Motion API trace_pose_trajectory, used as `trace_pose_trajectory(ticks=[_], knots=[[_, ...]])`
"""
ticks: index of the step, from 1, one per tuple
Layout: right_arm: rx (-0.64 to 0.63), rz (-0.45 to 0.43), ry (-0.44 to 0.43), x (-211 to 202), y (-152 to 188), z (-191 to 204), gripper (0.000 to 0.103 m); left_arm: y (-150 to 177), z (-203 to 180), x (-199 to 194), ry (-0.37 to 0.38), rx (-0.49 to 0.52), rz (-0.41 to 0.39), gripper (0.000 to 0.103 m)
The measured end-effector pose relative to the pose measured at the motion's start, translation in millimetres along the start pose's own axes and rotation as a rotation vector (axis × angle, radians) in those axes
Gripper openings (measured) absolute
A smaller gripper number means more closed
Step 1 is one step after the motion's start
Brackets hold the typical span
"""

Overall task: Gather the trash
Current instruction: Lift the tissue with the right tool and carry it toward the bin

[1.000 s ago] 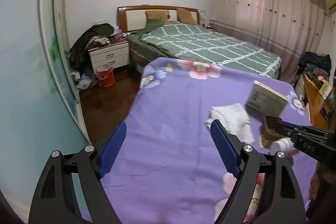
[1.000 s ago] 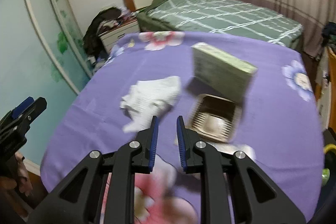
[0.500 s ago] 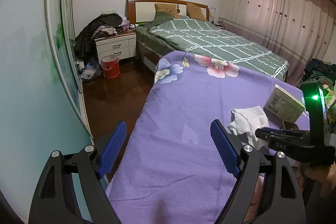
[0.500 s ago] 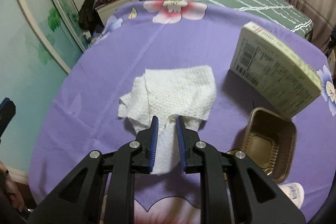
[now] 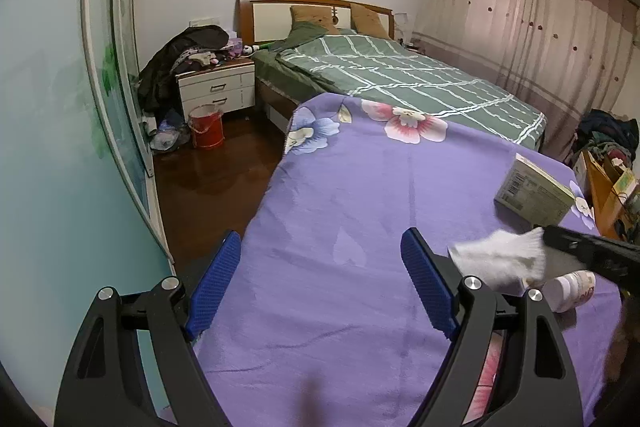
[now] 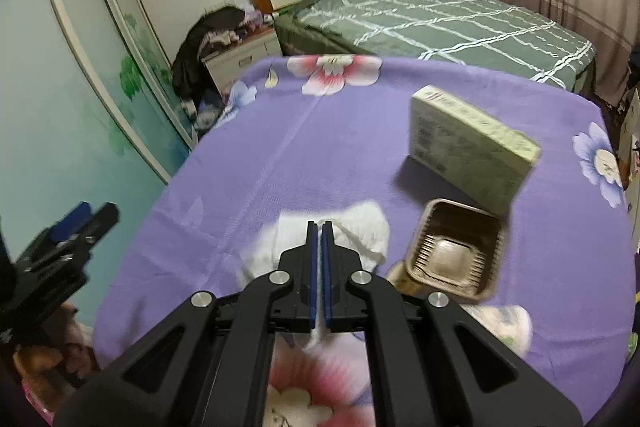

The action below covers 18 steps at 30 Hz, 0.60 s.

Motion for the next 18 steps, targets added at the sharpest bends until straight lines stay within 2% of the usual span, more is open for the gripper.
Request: trace_pose_trajectory(ticks=[13,18], knots=[[0.062,-0.194,-0.017,-117,14,-43,0.002,10,-53,-14,0.047,0.071,-0.014,0.081],[0.109,-0.261,0.009,-153,22,-76,0.002,14,-78,-22,0.071,0.106,-0.022,0.081]])
Point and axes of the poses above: each gripper's, at about its wrist camera, not at the fingertips, and x roughly the way its jaws point, z to its left, y to its underside, the point moved 10 cm from there along x, roughly the way its jaws point, and after that the axes turned 11 degrees about z, right-handed, at the moved point
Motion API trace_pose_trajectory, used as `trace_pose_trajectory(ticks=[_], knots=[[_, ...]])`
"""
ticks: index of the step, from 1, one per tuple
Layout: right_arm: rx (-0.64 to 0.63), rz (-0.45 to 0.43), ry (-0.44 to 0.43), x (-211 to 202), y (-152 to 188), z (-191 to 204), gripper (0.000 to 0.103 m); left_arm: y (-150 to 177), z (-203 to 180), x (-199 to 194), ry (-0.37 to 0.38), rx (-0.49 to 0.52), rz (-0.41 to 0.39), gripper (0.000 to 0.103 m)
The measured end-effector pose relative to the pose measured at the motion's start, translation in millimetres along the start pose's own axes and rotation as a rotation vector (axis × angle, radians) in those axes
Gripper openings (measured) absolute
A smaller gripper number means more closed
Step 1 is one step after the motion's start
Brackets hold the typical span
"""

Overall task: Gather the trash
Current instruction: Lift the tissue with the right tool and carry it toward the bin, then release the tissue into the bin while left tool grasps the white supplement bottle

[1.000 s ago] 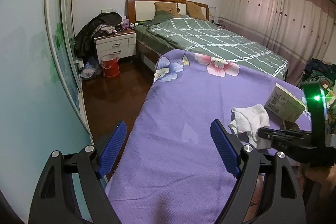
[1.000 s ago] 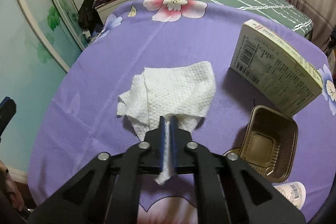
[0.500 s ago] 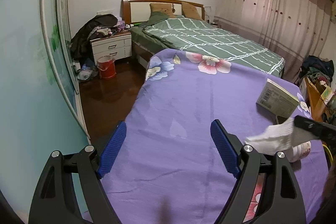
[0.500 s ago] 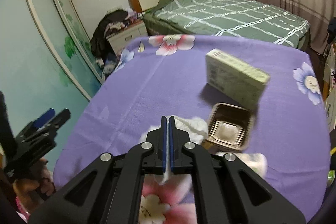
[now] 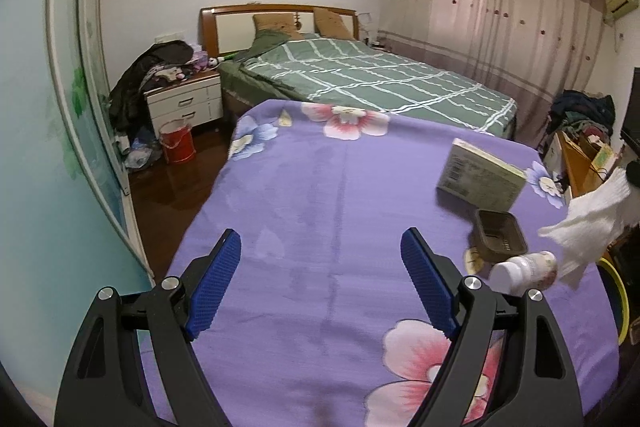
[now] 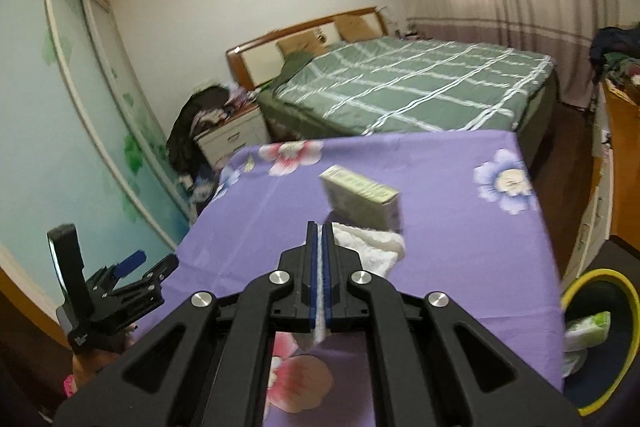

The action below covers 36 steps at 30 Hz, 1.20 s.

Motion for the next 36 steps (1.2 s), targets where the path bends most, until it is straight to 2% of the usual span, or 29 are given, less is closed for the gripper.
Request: trace_pose_trajectory(ticks=[3,7,10,12,17,22,24,26,27,36], knots=[[0.048,-0.032,0.045,-19,1,-31,0.002,1,-17,0,0.023,0.018,0.005,0.081],[0.133,-0.054,0.150,-42,12,-88,0.002,7,-44,5,0.057,0.056,0.024,0.081],[0.214,-0.057,0.227,-57,29,-137,0.002,12,-70,10,0.086,0.089,0.042,0.081],[0.273,-0.059,0.309,-70,45,-177,0.002,16,-90,12,0.104,0.105,0.051,0.081],[0.381,-0.032,0.406,-83,82,-244,0.002,25,-134,16,0.146,0.125,0.073,0.085],[0.462,0.017,0.462,-76,115,-303,0.003,41,-172,25,0.160,0.144,0.114,0.087],[0.485,0.041,0.480,-70,125,-318,0.006,46,-184,27,0.159,0.149,0.127,0.087],[0.511,0.043,0.468,-66,133,-325,0.024,51,-196,28,0.154,0.160,0.131,0.091],[0.519,0.040,0.462,-66,135,-329,0.027,52,-200,29,0.147,0.164,0.131,0.092],[0.518,0.035,0.415,-57,139,-334,0.028,58,-222,45,0.108,0.172,0.166,0.093]])
Point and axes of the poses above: each gripper's, at about its wrist camera, not at the fingertips, and x roughly the way its jaws point, z to its left, y to its underside, the point moved 10 cm from there along x, roughly the way its jaws point, and after that the axes turned 11 degrees about z, right-handed, at the moved point
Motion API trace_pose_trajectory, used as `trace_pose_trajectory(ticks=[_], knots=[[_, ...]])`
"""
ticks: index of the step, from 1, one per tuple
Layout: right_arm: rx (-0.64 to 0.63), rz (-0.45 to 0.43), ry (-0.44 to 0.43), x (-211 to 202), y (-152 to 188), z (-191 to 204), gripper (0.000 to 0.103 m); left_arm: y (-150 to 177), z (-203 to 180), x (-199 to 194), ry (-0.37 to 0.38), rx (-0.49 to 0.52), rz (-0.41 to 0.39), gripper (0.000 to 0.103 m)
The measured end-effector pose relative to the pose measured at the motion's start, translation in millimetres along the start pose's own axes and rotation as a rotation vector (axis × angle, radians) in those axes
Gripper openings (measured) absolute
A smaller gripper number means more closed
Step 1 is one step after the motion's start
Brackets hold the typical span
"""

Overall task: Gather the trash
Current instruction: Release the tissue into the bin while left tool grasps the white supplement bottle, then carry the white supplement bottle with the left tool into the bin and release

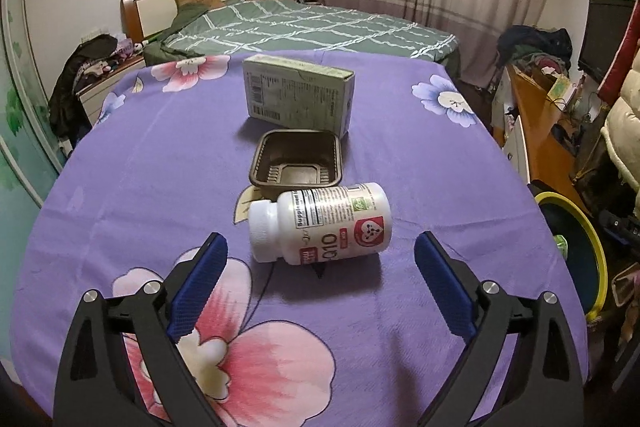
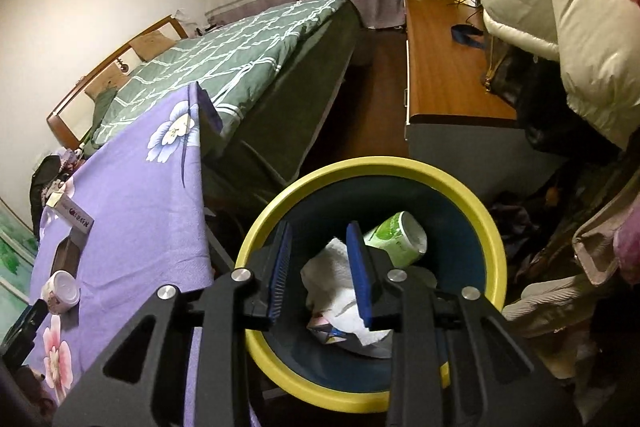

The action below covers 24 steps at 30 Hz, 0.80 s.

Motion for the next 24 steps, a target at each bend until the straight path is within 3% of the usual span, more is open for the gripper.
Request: trace_pose_trajectory(ticks=[13,17,24], knots=[[-0.022,0.021,-0.028,7,5,12,0.028,-7,-1,30,-0.012,-0.042,0.046,0.093],[-0.020,0.025,-0.028,8,5,11,0.028,-9,1,36,-0.021,-0.047,0.054,0.085],[-0.020,0.026,-0.028,8,5,11,0.028,-10,2,36,-0.022,-0.043,0.055,0.084]])
Point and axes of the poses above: each gripper's, at about its wrist camera, not at the fingertips, and x roughly the way its jaws point, z to its left, y to its underside, the point moved 10 cm from there along x, roughly the way its jaws point, and after that the axes turned 11 degrees about z, right-handed, at the moved point
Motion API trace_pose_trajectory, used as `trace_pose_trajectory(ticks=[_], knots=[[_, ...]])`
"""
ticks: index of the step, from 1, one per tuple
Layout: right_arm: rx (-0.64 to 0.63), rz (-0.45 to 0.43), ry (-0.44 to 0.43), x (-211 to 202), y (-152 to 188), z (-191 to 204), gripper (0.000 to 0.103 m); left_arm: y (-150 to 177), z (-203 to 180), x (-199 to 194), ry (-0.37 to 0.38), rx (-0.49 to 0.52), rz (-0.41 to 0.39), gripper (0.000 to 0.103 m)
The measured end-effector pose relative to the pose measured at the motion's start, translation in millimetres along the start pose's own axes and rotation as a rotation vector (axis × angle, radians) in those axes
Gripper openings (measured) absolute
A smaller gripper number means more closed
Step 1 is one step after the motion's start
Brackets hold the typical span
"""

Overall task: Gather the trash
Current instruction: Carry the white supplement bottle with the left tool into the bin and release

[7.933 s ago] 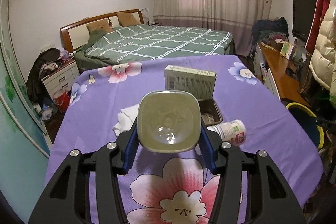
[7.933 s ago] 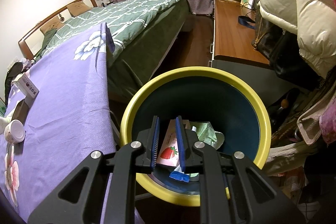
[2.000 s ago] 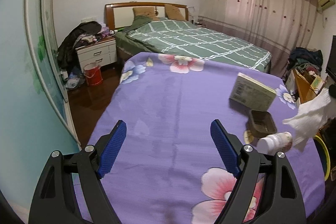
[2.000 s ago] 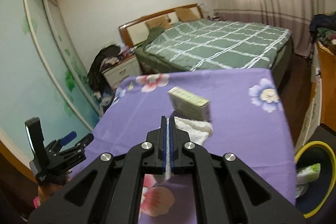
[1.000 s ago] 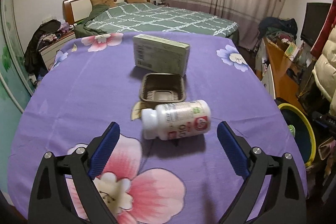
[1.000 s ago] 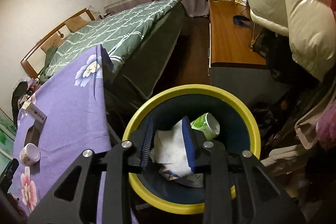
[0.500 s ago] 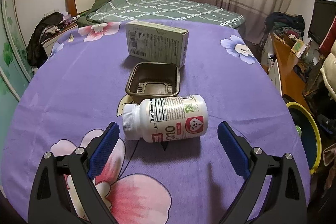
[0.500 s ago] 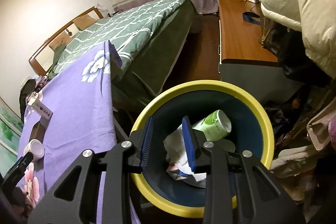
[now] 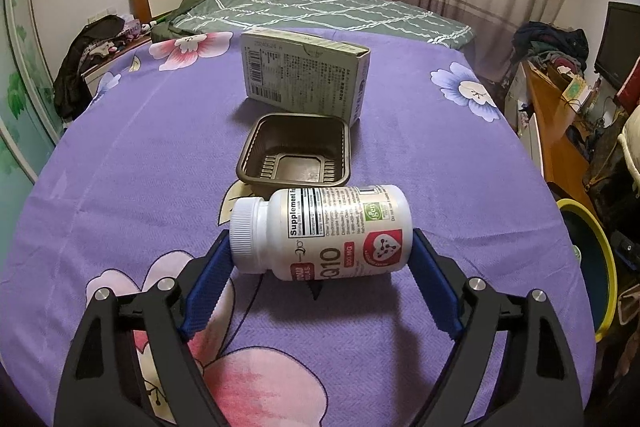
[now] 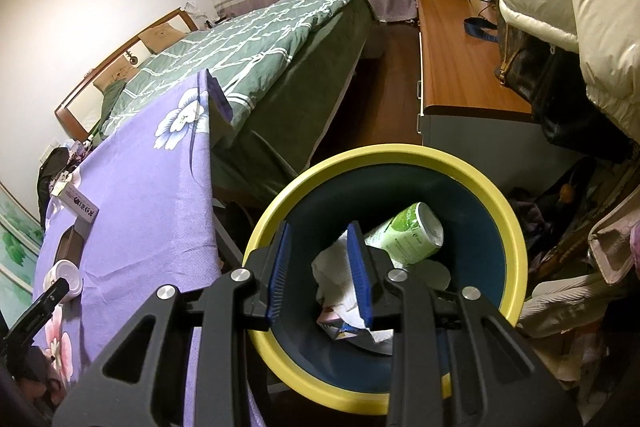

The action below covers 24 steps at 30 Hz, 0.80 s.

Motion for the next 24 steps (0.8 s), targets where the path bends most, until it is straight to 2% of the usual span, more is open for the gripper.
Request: trace_pose_trajectory(ticks=[7,13,24], knots=[[-0.001,-0.004,-0.002,-1,1,-1,0.028,5,-3,-10,0.005,0.017,-0.011,0.084],[0.005,-0.013,-0.006,-6,5,-5,0.028,10,-21,-25,0.021,0.064,-0.028,0.084],[0.035,-0.029,0.008,-17,11,-30,0.028,14,-90,-38,0.103,0.184,-0.026,0.084]])
Point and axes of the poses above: each gripper's, at about its wrist camera, not at the fingertips, and x roughly the way its jaws point, z to its left, y to its underside, the point moved 10 cm from there along x, roughly the way its jaws point, and after that the axes turned 11 degrees about z, right-handed, at the moved point
